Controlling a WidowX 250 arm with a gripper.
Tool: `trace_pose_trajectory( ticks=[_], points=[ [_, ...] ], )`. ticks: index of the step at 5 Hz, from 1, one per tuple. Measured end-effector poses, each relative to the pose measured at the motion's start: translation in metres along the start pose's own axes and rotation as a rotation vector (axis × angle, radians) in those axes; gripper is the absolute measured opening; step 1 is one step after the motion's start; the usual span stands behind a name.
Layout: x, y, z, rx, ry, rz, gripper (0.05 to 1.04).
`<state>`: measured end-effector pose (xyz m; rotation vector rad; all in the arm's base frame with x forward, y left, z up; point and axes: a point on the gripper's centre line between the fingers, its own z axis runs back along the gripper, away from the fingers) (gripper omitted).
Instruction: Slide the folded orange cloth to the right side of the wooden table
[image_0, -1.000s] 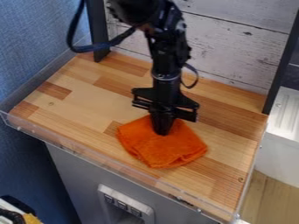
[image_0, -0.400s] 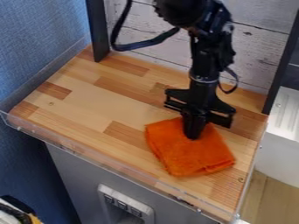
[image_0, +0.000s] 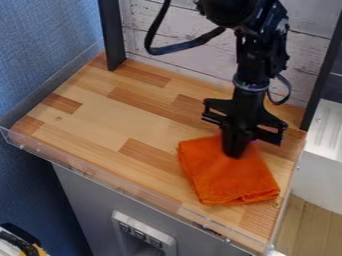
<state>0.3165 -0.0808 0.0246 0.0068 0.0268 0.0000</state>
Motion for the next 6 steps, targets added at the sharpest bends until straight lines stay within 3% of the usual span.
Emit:
trace_pose_trajectory(
  ticks=[1,2,3,4,6],
  points=[
    [-0.004,0.006,0.012,-0.001,0.021,-0.021,0.478],
    [-0.01,0.027,0.041,-0.011,-0.006,-0.016,0.781],
    [-0.022,0.053,0.06,-0.019,-0.013,-0.015,0.999],
    [-0.033,0.083,0.076,-0.024,-0.029,-0.013,1.001],
    [-0.052,0.124,0.089,-0.024,-0.049,-0.016,0.995]
  ],
)
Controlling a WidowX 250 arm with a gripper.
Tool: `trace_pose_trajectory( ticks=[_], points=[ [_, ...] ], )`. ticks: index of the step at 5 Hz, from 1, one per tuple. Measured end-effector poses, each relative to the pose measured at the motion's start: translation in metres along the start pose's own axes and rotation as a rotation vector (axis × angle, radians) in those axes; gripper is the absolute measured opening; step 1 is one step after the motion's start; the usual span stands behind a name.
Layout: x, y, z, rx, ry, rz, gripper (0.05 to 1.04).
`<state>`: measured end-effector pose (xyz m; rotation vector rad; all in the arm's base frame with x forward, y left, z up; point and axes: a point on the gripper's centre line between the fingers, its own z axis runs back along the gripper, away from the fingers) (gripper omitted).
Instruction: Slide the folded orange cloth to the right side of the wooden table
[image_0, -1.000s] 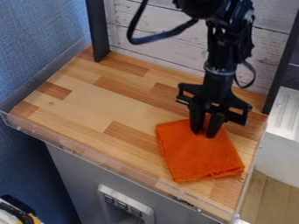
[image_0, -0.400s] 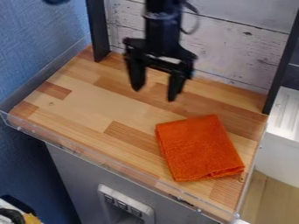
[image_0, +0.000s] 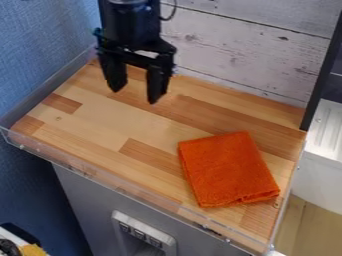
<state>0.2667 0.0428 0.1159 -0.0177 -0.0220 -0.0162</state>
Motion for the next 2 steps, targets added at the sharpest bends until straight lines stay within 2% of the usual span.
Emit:
trace_pose_trajectory(
  ticks=[2],
  points=[
    [-0.0096,0.0146,0.0076,0.014,0.025,-0.012,0.999]
  ],
)
